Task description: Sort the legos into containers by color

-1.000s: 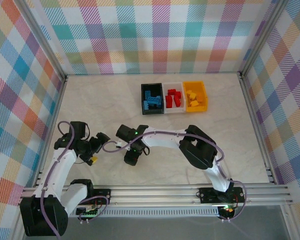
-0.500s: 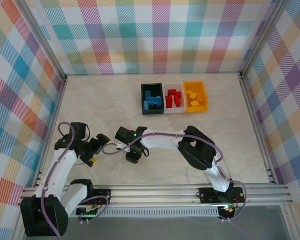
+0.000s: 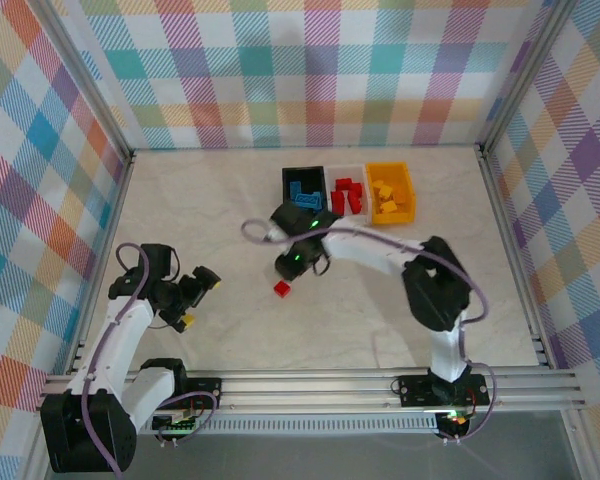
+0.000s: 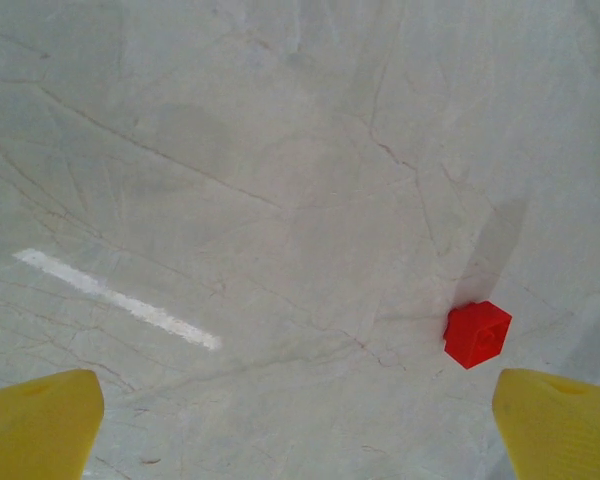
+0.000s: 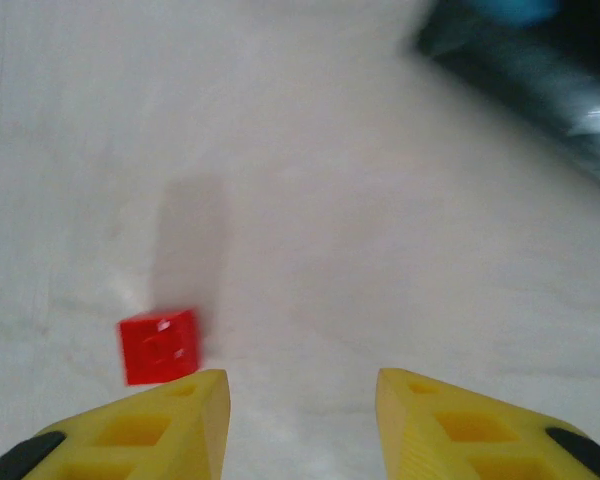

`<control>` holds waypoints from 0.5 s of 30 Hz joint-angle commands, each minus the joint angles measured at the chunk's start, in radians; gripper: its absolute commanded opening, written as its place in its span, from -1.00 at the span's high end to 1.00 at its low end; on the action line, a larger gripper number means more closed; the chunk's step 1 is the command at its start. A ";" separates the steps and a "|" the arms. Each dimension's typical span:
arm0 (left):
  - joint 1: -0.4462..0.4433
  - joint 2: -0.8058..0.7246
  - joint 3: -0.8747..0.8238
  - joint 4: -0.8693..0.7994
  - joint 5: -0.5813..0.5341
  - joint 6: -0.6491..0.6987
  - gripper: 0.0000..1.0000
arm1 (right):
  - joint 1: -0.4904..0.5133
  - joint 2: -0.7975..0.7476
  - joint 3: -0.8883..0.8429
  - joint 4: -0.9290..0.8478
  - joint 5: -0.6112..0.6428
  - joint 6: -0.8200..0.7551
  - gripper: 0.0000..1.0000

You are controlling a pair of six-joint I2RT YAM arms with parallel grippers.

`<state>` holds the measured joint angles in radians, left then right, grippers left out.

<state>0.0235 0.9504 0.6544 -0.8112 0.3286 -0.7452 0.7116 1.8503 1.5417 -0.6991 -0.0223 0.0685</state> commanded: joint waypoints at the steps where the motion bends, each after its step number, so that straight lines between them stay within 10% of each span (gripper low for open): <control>1: 0.018 0.016 0.031 0.002 0.007 0.017 -1.00 | -0.106 -0.031 0.049 -0.016 -0.097 0.087 0.14; 7: 0.016 0.059 0.062 0.018 0.014 0.025 -1.00 | -0.228 0.030 0.157 -0.040 -0.278 0.121 -0.02; 15: 0.016 0.108 0.073 0.033 0.000 0.030 -1.00 | 0.058 0.111 0.075 -0.149 -0.271 0.018 -0.44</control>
<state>0.0235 1.0397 0.7063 -0.7971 0.3302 -0.7288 0.6521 1.9221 1.6569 -0.7647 -0.2623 0.1276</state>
